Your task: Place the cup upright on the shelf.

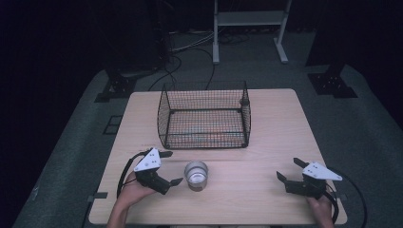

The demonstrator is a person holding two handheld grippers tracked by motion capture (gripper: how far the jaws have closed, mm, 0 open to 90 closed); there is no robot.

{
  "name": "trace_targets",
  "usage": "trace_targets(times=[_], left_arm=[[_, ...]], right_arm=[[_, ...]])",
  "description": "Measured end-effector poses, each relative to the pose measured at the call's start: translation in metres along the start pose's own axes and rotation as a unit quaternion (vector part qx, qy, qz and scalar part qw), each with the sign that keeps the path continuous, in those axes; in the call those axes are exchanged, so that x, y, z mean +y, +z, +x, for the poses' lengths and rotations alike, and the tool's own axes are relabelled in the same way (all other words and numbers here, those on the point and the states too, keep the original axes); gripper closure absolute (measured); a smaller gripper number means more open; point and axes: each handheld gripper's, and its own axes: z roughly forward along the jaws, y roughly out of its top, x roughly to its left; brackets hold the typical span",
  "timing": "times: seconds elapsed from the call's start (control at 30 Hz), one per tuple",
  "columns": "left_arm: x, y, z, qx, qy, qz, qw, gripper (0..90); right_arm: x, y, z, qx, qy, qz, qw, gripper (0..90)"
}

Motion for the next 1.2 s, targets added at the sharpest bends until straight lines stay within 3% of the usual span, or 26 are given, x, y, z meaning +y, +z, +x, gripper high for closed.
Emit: trace_targets(times=[0.33,1.2], left_arm=[[0.008,0.021,-0.004,-0.03,0.014,0.025,0.9991,1.3],[0.009,0.057,-0.006,-0.069,0.026,0.082,0.9939,1.1]], right_arm=[[0.0,0.0,0.0,0.0,-0.002,0.0,1.0,13.5],[0.0,0.0,0.0,0.001,-0.003,-0.001,1.0,13.4]])
